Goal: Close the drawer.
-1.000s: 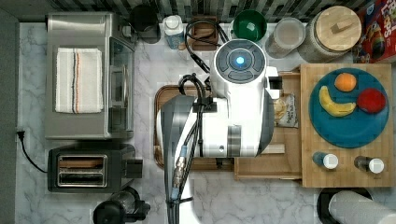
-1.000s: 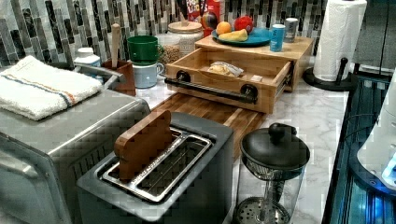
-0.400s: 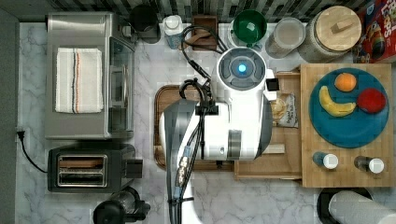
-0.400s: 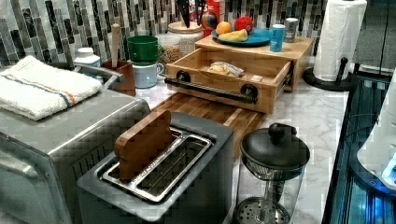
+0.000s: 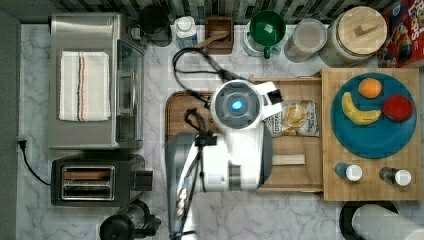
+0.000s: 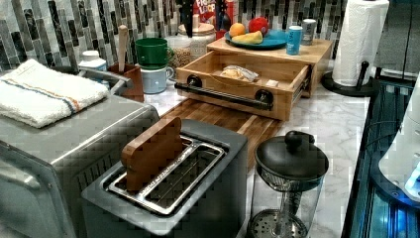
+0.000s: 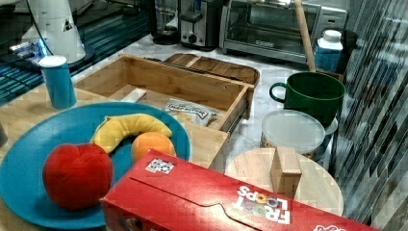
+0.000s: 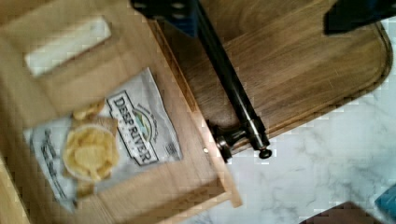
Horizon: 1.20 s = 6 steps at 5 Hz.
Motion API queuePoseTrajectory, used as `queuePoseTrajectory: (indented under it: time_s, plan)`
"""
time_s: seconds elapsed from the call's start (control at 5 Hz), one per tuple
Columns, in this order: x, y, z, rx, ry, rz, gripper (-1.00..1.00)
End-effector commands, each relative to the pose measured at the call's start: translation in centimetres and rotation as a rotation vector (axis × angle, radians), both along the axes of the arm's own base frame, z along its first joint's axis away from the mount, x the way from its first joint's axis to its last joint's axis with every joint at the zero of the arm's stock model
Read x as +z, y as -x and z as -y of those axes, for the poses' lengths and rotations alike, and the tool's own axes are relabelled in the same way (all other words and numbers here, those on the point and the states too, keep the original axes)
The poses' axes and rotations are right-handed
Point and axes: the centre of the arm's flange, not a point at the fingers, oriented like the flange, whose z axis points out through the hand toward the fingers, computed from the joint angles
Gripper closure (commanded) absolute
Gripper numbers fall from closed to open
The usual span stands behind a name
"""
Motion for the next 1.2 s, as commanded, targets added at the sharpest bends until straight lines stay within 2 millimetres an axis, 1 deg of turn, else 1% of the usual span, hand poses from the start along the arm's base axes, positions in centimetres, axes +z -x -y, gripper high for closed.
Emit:
queuePoseTrajectory:
  time_s: [0.2, 0.4, 0.6, 0.8, 1.0, 1.2]
  plan:
    - [-3.5, 2.9, -9.8, 0.485, 0.056, 0.008, 1.0]
    - [-6.6, 2.5, -9.1, 0.577, 0.061, -0.037, 1.0]
    - [-9.4, 2.1, -7.7, 0.599, 0.043, -0.073, 1.0]
    - [-12.5, 1.7, -6.9, 0.557, 0.048, -0.091, 1.0]
    - [-14.8, 1.2, -5.9, 0.561, 0.067, -0.083, 1.0]
    - [-15.9, 1.7, -5.8, 0.55, 0.069, -0.085, 1.0]
